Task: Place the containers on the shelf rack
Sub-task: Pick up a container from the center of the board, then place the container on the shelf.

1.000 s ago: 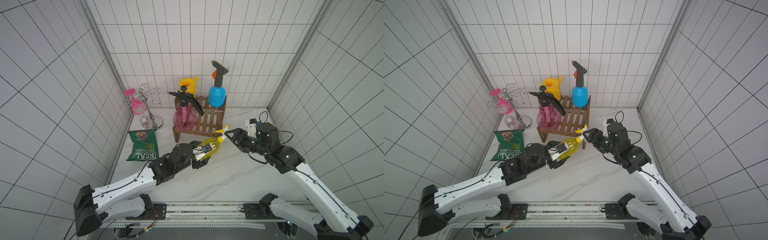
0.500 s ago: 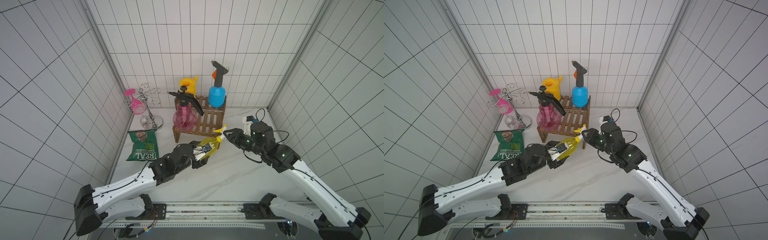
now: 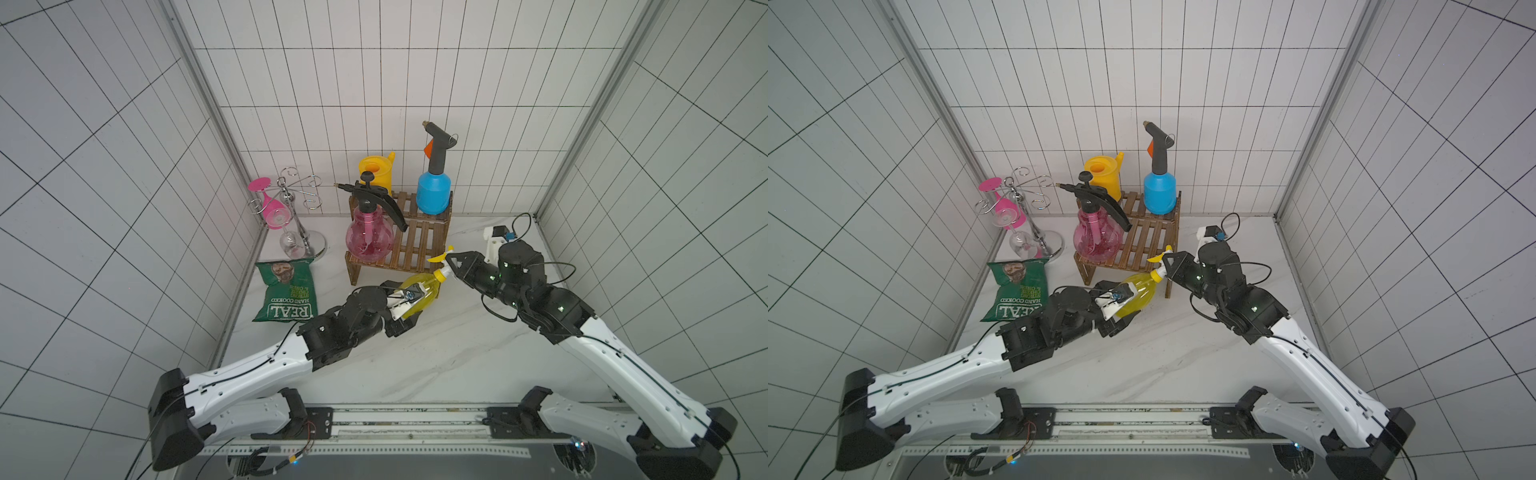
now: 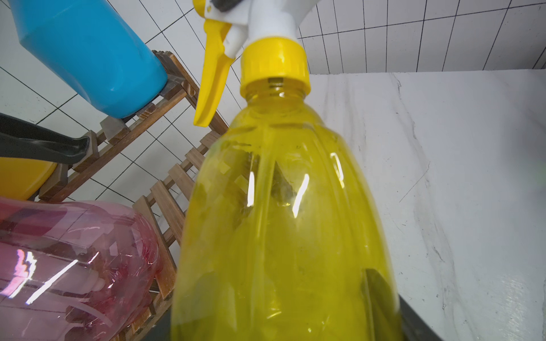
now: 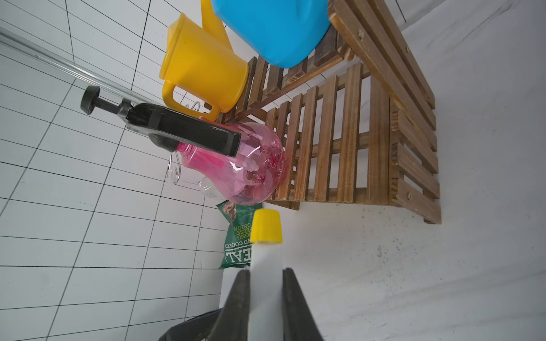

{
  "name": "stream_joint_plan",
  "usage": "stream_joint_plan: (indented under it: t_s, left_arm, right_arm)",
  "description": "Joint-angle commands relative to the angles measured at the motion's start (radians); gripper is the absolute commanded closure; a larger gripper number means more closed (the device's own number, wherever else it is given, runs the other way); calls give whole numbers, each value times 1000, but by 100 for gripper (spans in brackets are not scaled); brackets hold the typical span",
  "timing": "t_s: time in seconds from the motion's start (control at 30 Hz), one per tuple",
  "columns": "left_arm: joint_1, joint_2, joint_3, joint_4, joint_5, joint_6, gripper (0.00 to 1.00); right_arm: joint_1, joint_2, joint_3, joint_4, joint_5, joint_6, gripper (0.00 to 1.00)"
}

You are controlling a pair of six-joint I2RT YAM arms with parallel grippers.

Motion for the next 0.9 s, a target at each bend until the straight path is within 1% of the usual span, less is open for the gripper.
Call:
stream_joint_plan:
  t_s: [0.0,0.03,0.07,0.1,0.13,0.23,0.33,0.4,0.5,0.57,0.63,0.73,0.8,0.87]
  left_arm:
    - [-5,3,42,26,22,-29,26]
    - [-5,3,45,19,25,-36,22]
    - [-5,2,48,12,23,-42,15]
    - [-5,1,50,3,21,-54,5]
    - [-5,-3,51,-5,17,-62,2]
    - [0,-41,21,0,54,-58,2]
    - [35,-98,-29,12,148,-79,2]
    - [59,-130,-52,-10,183,-87,2]
    - [90,-188,-110,-41,195,-97,2]
    - [125,-247,-161,-33,203,-135,2]
    - [174,-305,-209,-5,201,-217,2]
    - [276,-366,-261,44,182,-436,2]
    - [339,-374,-284,63,194,-564,2]
    - [393,-363,-297,70,201,-662,2]
  right_arm:
    - [10,-4,4,15,52,-41,95]
    - [11,-7,3,14,56,-49,97]
    - [12,-14,1,14,62,-59,98]
    - [12,-21,0,14,68,-72,99]
    - [12,-30,-3,13,74,-87,100]
    - [10,-60,-15,14,70,-166,100]
    - [4,-95,-40,18,40,-239,100]
    - [-6,-124,-64,39,16,-269,100]
    - [-45,-171,-95,72,-51,-342,100]
    - [-78,-184,-95,72,-116,-447,100]
    - [-111,-186,-90,60,-188,-590,100]
    - [-145,-151,-57,10,-285,-815,100]
    - [-154,-95,17,-49,-323,-942,100]
    - [-157,-24,104,-127,-364,-1044,100]
